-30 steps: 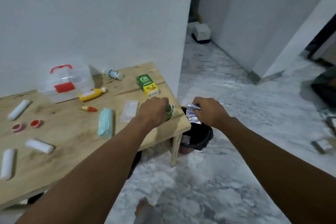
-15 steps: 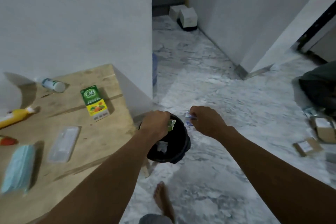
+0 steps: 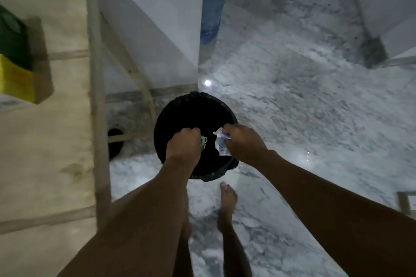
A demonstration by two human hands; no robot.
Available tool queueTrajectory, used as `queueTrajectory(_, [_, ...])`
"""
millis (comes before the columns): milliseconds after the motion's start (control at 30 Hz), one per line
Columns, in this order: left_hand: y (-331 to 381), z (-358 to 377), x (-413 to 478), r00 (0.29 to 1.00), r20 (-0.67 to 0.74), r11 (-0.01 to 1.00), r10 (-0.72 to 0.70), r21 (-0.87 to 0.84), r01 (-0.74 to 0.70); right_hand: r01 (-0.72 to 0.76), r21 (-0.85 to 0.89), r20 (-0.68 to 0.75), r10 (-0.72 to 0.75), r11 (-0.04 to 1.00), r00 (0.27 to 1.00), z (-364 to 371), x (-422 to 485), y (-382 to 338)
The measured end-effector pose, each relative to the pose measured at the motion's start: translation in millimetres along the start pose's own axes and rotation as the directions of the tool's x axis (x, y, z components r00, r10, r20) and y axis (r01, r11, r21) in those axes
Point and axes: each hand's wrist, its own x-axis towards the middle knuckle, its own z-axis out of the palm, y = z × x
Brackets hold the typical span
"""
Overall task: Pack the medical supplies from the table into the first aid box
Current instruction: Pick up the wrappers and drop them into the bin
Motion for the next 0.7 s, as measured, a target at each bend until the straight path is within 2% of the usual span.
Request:
queueTrajectory(200, [-35, 97, 86, 0.998, -0.040, 0.998, -0.046, 0.045, 0.047, 0.145, -0.028, 0.018, -0.144, 0.989, 0.989, 112, 89, 58])
queueTrajectory(433, [-62, 170, 145, 1.000, 0.018, 0.995, -0.022, 0.096, 0.020, 0.106, -0.020, 0.146, -0.102, 0.994, 0.984, 187, 145, 84])
queueTrajectory(567, [-62, 177, 135, 0.997, 0.059, 0.998, -0.042, 0.056, 0.039, 0.048, -0.003, 0.168, -0.046, 0.999, 0.985, 186, 139, 82])
queueTrajectory(700, [-42, 145, 96, 0.999, 0.017, 0.999, -0.040, 0.034, 0.040, 0.005, -0.013, 0.155, -0.003, 1.000, 0.988, 144, 101, 68])
